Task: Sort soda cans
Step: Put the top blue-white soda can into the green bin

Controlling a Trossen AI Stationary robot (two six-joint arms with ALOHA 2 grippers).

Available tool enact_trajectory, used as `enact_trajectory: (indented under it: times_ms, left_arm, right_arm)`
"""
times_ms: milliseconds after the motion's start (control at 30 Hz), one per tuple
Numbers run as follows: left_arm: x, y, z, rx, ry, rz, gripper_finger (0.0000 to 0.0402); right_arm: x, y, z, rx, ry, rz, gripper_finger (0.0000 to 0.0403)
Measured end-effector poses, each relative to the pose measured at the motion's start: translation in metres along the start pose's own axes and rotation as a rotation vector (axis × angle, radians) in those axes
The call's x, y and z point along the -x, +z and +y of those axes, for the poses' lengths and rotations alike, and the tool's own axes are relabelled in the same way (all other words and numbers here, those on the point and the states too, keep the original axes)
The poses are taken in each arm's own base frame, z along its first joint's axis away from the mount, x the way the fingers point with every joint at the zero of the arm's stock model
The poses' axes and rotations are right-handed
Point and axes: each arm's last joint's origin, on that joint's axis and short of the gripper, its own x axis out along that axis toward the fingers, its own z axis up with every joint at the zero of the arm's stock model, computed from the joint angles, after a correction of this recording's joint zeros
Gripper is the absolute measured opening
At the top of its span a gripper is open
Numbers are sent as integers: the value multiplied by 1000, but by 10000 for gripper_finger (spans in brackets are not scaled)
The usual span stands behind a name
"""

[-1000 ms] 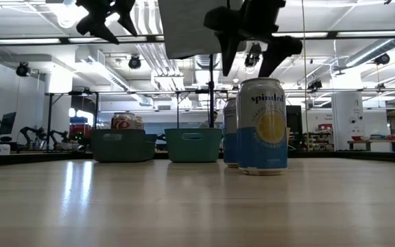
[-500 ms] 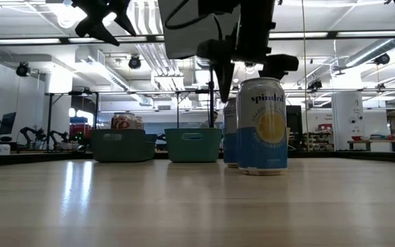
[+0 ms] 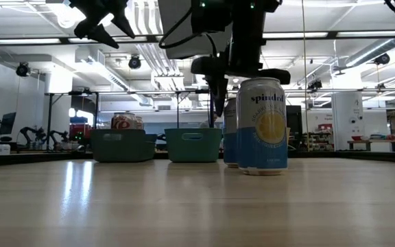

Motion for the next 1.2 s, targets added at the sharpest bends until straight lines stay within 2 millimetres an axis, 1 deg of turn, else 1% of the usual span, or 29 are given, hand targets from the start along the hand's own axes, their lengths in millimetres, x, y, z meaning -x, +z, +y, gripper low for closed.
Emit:
enact_trajectory:
  times_ms: [133,300,600,900,1100,1200]
  left_arm:
    - [1,0,0,-1,-3,-1,327]
    - [1,0,0,-11,-4,-1,327]
    - [1,-1,0,-14,-3,2,327]
    - [3,-3,1,-21,4,25,327]
    - [3,-3,1,-21,4,25,327]
    - [6,-3,1,-7,-20,27,327]
  right_arm:
    - [-2,1,-1,-3,7,22,335]
    - [-3,-1,-2,2,5,29,332]
    - [-25,-5,2,18,-38,67,331]
    - [-25,-5,2,22,-36,66,329]
    - [-24,-5,2,35,-32,64,298]
    - [-21,-6,2,37,-28,65,293]
